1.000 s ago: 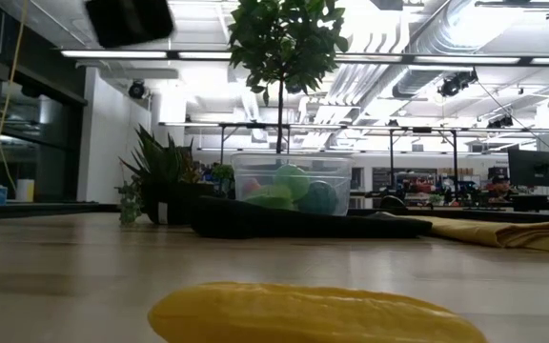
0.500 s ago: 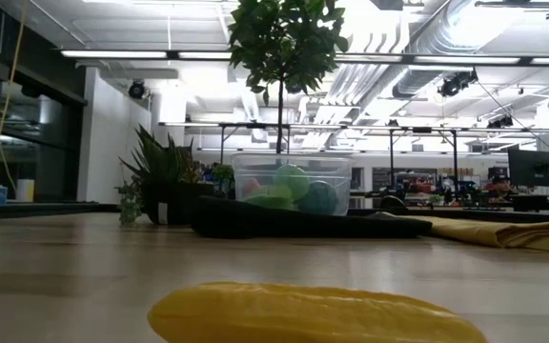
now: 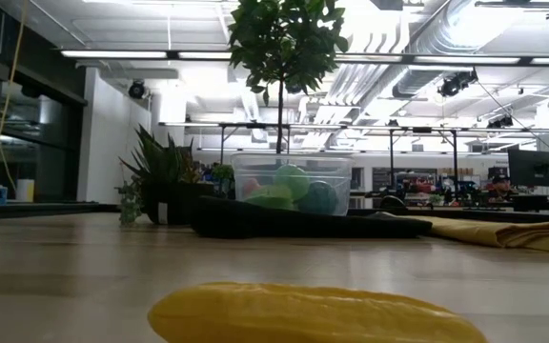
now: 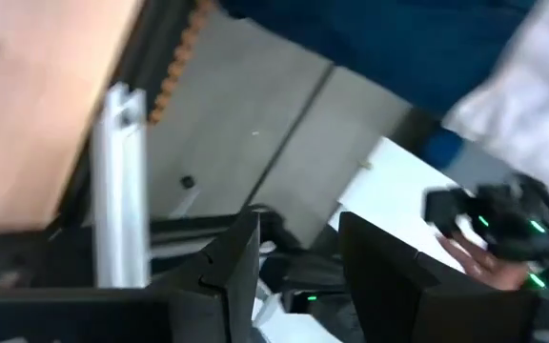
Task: Pick and placing Produce into tupperware
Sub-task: Put the top dark red cherry into the transparent bin
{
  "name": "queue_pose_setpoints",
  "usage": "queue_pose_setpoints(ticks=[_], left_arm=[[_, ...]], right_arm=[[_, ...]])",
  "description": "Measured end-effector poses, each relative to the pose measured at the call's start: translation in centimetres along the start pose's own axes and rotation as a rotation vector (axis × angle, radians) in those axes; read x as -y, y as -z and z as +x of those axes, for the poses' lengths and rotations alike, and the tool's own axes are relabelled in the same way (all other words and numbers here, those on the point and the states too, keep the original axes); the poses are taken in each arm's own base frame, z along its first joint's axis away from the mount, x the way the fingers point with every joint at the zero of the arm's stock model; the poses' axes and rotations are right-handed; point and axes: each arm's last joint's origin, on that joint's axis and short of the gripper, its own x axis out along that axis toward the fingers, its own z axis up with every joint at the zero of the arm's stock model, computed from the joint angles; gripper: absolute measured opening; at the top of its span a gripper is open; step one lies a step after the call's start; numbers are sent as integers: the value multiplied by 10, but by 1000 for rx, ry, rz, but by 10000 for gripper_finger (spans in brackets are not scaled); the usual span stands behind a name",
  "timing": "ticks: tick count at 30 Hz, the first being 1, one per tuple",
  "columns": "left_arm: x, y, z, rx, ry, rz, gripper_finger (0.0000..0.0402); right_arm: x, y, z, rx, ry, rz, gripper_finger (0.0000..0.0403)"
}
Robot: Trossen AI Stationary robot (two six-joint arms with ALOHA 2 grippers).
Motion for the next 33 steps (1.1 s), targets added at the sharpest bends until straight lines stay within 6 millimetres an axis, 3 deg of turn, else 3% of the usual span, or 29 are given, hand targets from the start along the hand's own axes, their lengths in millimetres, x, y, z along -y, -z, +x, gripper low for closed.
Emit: queue_pose_setpoints(ticks=[7,18,33], left_arm=[[-17,20,9,78,-145,-126,134],[-20,9,5,413,-134,-117,134],[-46,-4,22,503,-415,-25,134]], right_arm=[[-2,1,-1,-3,-12,-14,124],[-5,2,-2,-11,-35,-9,124],[-4,3,-2,-26,-30,-15,124]])
